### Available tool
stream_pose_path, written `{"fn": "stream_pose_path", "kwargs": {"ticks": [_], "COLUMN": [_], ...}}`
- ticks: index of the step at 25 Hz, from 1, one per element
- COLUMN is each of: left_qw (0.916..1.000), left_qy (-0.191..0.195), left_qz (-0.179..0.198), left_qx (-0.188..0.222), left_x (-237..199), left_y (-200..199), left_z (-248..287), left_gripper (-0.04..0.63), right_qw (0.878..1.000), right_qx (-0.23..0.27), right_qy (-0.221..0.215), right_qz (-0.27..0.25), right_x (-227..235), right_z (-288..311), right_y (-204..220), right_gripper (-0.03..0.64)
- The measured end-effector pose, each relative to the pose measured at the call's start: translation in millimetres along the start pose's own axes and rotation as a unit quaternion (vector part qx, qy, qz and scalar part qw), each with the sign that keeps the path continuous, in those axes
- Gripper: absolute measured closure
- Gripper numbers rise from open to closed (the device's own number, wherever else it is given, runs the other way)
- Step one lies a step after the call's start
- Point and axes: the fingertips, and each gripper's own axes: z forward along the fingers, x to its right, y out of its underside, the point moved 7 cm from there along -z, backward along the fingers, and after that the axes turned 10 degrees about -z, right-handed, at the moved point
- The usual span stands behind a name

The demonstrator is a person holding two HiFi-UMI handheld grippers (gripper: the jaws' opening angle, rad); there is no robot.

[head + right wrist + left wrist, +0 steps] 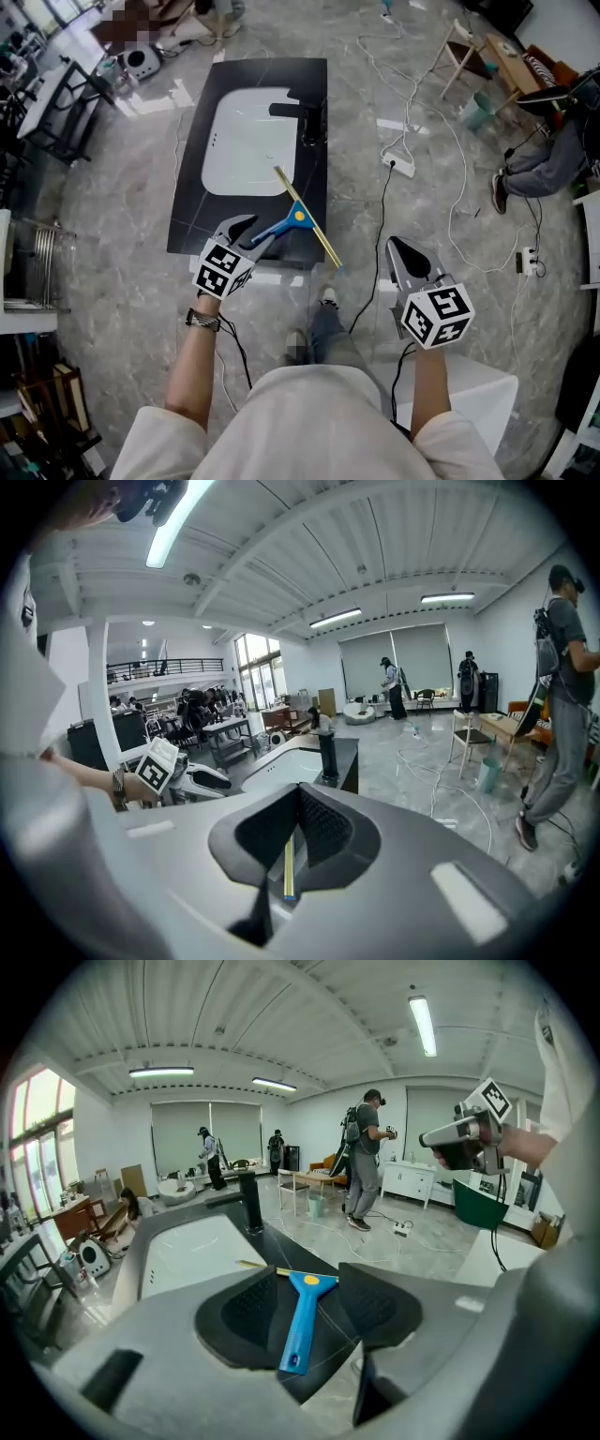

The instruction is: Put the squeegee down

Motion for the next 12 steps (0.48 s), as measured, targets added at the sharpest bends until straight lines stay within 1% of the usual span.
{"fn": "stream_pose_path", "kwargs": {"ticks": [5, 9, 12], "left_qw": [0.9992, 0.9978, 0.9958], "left_qy": [-0.011, -0.017, -0.028], "left_qz": [-0.008, -0.006, -0.007], "left_qx": [0.037, 0.063, 0.087], "left_x": [10.7, 19.9, 23.3], "left_y": [-11.6, -21.1, -27.8], "left_z": [-40.3, -77.1, -107.4], "left_gripper": [0.405, 0.405, 0.423], "right_qw": [0.999, 0.998, 0.997], "right_qx": [0.02, 0.035, 0.047], "right_qy": [-0.007, -0.012, -0.019], "right_qz": [-0.027, -0.046, -0.06], "right_x": [-19.7, -35.7, -51.5], "right_z": [-9.1, -15.9, -18.0], "right_y": [-22.7, -39.8, -52.8], "right_gripper": [0.611, 0.61, 0.611]}}
